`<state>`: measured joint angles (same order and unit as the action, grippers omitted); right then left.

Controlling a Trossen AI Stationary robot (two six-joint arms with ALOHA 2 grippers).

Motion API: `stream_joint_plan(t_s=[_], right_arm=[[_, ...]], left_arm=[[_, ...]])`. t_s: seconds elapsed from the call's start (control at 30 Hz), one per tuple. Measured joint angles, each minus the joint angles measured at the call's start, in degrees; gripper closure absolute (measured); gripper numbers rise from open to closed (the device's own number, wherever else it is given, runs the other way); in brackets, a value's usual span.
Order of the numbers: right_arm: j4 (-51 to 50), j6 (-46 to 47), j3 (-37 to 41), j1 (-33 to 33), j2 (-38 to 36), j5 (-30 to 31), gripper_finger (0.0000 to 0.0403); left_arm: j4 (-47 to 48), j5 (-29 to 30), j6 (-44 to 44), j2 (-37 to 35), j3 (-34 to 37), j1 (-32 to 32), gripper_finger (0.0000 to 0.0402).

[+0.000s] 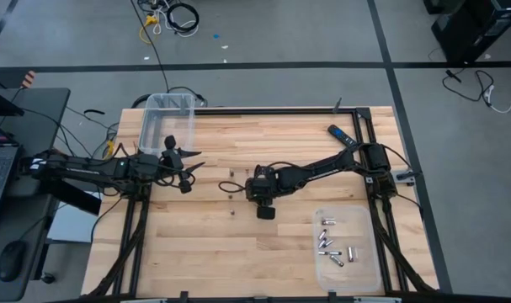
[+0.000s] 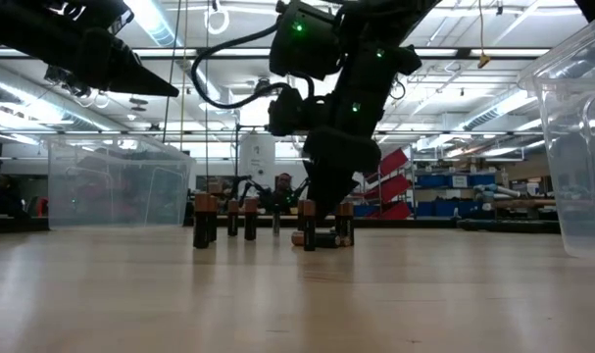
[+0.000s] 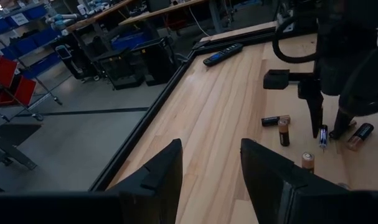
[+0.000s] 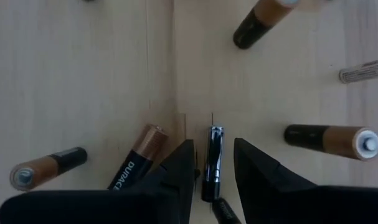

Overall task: Sort batteries
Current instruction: Put the black and silver battery into the bottom transparent bin

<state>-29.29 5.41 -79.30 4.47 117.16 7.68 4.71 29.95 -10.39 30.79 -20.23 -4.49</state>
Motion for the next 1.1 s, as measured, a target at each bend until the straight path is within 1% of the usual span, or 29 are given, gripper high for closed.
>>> stream_joint_plan(t_s=[0.17, 0.47, 0.6, 0.8, 0.87, 1.1], right_arm=[[2.18, 0.84, 2.36, -0.04, -0.03, -0.07, 0.0304], [3.32, 0.37, 2.40, -0.34, -0.02, -0.20, 0.0308], [3.90, -0.05, 2.31, -0.59, 0.95, -1.27, 0.0329], [4.22, -1.11, 2.07, -0.59, 3.01, -2.45, 0.0387], [4.12, -1.09, 2.07, -0.59, 3.07, -2.51, 0.0392], [3.46, -1.02, 1.48, -0.54, 1.97, -1.81, 0.0392]], left_arm=[[0.00, 0.01, -0.02, 0.00, 0.00, 0.00, 0.0241], [-0.07, -0.01, -0.02, 0.00, 0.00, 0.00, 0.0241], [-0.10, 0.00, -0.02, 0.00, 0.00, 0.00, 0.0241], [-0.05, 0.01, -0.02, -0.02, 0.00, 0.00, 0.0241], [-0.04, 0.01, -0.02, -0.02, 0.00, 0.00, 0.0241], [-0.06, 0.01, -0.02, -0.02, 0.00, 0.00, 0.0241]])
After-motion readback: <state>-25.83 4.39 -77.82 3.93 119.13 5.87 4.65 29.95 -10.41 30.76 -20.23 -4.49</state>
